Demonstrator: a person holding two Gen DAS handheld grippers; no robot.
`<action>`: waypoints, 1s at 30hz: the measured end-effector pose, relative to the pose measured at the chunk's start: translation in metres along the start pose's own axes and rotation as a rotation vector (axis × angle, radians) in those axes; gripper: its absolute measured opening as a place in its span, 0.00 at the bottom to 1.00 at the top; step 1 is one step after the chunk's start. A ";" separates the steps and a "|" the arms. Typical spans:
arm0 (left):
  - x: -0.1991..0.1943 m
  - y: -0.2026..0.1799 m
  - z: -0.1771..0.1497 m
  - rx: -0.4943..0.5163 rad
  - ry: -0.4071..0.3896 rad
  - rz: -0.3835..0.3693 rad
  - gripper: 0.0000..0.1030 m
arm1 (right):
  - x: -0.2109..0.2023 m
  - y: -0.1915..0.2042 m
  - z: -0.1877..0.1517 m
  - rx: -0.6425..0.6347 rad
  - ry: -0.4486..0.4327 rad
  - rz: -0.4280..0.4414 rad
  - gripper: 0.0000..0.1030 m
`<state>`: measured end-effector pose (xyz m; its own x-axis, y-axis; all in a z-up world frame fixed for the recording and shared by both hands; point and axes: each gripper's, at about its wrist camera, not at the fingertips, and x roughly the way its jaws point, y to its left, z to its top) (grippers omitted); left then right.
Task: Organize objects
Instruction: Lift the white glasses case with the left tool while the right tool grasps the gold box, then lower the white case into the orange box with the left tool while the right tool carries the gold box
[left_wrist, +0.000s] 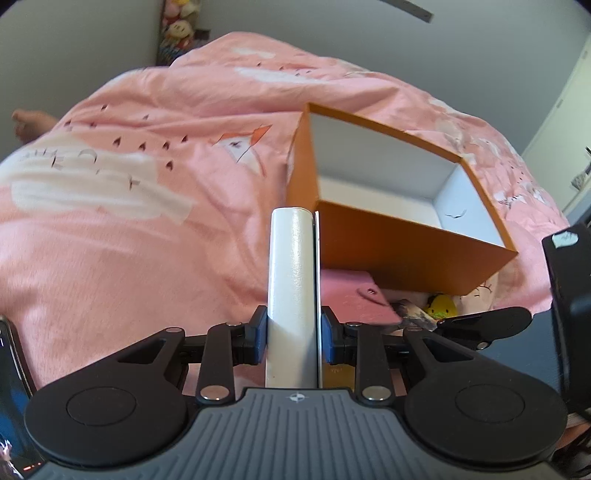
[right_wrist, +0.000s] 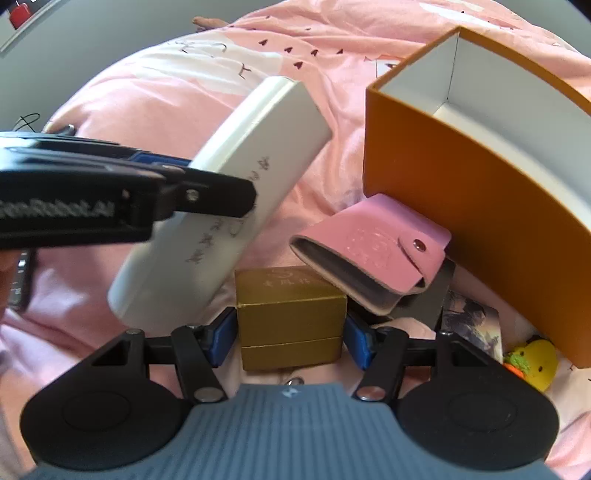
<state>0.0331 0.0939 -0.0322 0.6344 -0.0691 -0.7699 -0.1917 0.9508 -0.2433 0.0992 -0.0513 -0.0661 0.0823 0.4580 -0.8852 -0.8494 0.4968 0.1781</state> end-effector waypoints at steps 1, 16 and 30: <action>-0.002 -0.002 0.001 0.009 -0.007 0.000 0.31 | -0.004 0.000 0.000 0.001 -0.002 0.007 0.61; -0.029 -0.035 0.037 0.095 -0.137 -0.094 0.31 | -0.102 -0.018 0.005 -0.001 -0.166 -0.018 0.61; 0.021 -0.071 0.112 0.105 -0.283 -0.144 0.31 | -0.145 -0.086 0.049 0.092 -0.371 -0.294 0.61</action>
<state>0.1433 0.0591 0.0348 0.8350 -0.1325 -0.5341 -0.0161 0.9643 -0.2644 0.1863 -0.1242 0.0685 0.5067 0.5122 -0.6935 -0.7140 0.7001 -0.0046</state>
